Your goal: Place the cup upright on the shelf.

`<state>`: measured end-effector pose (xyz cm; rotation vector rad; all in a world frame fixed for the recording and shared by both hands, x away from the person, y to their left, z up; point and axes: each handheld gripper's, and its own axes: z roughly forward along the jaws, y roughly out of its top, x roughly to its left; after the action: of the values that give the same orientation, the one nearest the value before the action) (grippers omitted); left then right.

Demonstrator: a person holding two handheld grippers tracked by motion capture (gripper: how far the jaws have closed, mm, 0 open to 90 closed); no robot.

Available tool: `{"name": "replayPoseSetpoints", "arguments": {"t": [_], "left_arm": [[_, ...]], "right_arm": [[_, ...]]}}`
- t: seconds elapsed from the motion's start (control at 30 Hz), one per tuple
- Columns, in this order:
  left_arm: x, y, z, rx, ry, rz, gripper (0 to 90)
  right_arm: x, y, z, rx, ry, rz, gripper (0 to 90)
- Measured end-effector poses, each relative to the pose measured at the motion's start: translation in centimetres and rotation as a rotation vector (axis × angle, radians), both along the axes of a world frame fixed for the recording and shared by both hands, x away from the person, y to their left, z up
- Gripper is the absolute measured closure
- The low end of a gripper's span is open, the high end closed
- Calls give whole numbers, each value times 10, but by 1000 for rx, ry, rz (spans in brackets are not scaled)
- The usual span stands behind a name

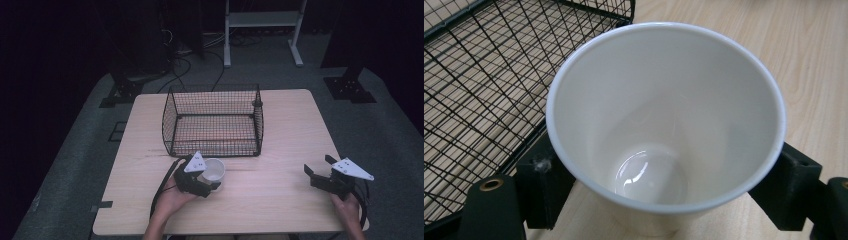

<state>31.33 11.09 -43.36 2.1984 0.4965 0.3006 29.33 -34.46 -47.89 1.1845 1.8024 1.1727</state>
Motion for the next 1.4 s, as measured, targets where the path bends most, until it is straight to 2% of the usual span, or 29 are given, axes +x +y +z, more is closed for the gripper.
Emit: {"name": "replayPoseSetpoints", "arguments": {"t": [0.27, 0.4, 0.77, 1.07, 1.4], "left_arm": [[2, 0, 17, -22, -27, -16, 207], [2, 0, 23, -19, -35, -24, 207], [9, 0, 45, -31, -35, -50, 207], [18, 1, 65, -21, -47, -56, 207], [28, 3, 77, -1, -47, -51, 208]], "right_arm": [[0, 0, 0, 1, 0, -2, 130], [0, 0, 0, 1, -1, -2, 130], [0, 0, 0, 0, 0, -5, 130], [0, 0, 0, 6, 1, -7, 130], [0, 0, 0, 7, 4, -11, 130]]}}
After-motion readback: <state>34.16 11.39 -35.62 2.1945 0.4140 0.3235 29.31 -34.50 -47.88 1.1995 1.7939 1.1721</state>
